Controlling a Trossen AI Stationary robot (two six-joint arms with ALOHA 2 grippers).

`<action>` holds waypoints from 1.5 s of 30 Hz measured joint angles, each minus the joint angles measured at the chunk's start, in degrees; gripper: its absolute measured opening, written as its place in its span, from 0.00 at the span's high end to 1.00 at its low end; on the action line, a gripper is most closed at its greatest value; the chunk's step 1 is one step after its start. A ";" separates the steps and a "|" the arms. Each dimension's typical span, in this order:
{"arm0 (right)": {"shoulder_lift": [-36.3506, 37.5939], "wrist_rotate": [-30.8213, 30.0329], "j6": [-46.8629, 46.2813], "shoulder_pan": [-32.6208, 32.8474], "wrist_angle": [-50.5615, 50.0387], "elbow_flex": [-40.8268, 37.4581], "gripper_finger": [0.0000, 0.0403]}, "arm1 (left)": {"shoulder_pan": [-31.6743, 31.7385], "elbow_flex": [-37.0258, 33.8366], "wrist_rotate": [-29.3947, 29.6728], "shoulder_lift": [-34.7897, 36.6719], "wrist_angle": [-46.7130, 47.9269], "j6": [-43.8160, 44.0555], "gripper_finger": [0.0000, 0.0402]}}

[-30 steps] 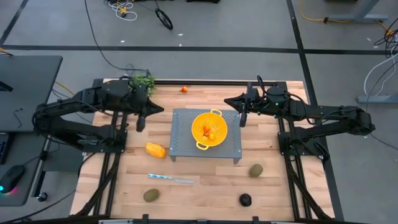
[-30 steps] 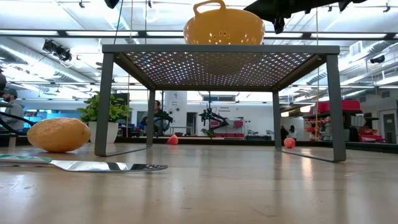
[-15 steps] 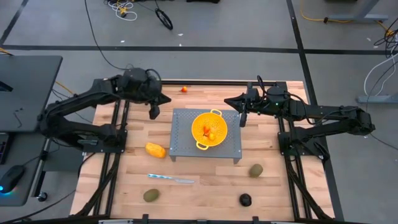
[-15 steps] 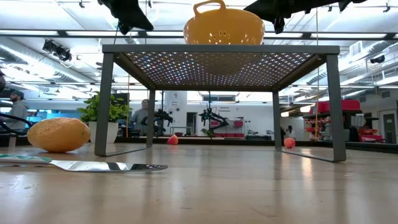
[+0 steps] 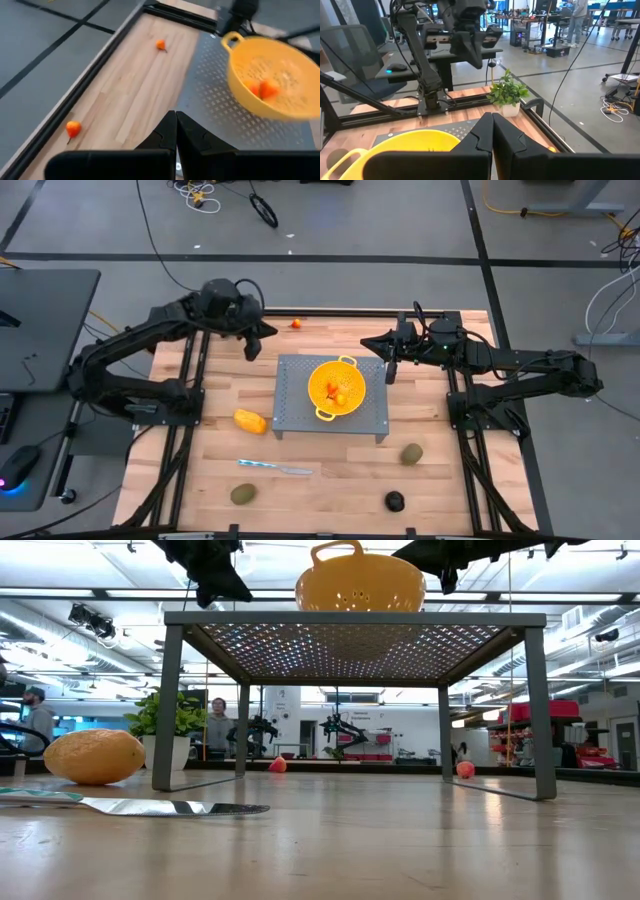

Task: Pick & Place Fruit
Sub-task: Put the right pear into the strainer bowl on the shelf

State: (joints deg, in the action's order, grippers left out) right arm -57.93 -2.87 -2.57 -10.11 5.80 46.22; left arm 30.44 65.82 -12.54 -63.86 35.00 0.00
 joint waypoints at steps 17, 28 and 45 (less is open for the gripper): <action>0.00 0.02 0.24 0.00 0.00 0.00 0.99 | 6.46 0.00 3.72 -1.28 -7.59 7.00 0.99; 0.00 1.75 0.84 -0.80 -0.01 0.00 0.99 | 6.98 9.65 2.18 -11.04 -7.42 5.32 0.99; 0.00 4.67 -0.55 -0.86 -0.07 0.01 0.99 | 7.16 14.36 1.51 -15.10 -7.25 6.42 0.99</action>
State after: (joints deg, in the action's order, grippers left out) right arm -57.93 1.80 -3.11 -10.97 5.74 46.22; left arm 37.60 80.18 -11.03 -78.96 27.75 6.42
